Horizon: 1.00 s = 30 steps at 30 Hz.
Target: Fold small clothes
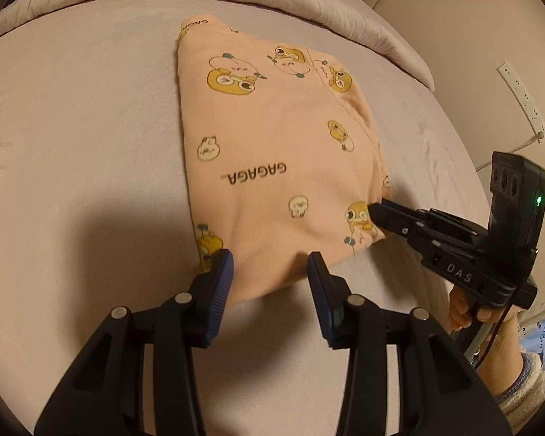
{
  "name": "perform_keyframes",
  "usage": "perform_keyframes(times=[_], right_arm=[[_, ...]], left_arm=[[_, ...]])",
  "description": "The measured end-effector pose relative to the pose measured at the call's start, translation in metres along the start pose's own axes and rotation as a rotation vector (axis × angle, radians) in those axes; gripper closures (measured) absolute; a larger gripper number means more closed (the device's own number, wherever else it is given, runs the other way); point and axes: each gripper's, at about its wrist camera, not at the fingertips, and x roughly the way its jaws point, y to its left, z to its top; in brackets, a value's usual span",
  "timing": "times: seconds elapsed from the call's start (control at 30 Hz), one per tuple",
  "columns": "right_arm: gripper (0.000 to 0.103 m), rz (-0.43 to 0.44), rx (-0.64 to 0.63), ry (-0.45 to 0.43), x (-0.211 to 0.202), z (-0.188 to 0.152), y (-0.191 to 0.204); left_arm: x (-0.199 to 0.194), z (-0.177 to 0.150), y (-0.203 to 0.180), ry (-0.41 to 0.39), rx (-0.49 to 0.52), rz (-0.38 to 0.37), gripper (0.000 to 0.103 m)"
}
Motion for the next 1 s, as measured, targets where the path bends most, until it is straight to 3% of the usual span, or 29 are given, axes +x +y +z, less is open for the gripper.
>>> perform_keyframes(times=[0.1,0.17,0.3,0.4,0.5,0.6,0.77,1.0], right_arm=[[0.093,0.004,-0.001,0.010,-0.004,0.000,0.004],[0.090,0.021,0.000,0.012,-0.009,-0.003,0.005],[0.061,0.112,0.039,-0.025,-0.026,-0.013,0.000],[0.061,0.160,0.065,-0.031,-0.037,-0.022,0.001],[0.060,0.171,0.074,-0.032,-0.044,-0.030,0.005],[0.049,0.204,0.093,-0.029,-0.047,-0.035,0.007],[0.045,0.223,0.110,-0.030,-0.052,-0.038,0.010],[0.022,0.243,0.127,-0.032,-0.054,-0.037,0.012]], left_arm=[[-0.008,-0.008,0.000,-0.004,-0.010,0.009,0.061],[-0.013,-0.013,-0.001,-0.002,-0.012,0.030,0.055],[-0.024,-0.033,-0.006,-0.005,0.015,0.106,0.051],[-0.034,-0.042,-0.010,-0.027,0.024,0.132,0.048],[-0.043,-0.045,-0.013,-0.057,0.026,0.164,0.039],[-0.051,-0.047,-0.015,-0.082,0.018,0.165,0.034],[-0.059,-0.047,-0.020,-0.110,0.013,0.175,0.025],[-0.063,-0.046,-0.020,-0.123,-0.010,0.155,0.010]])
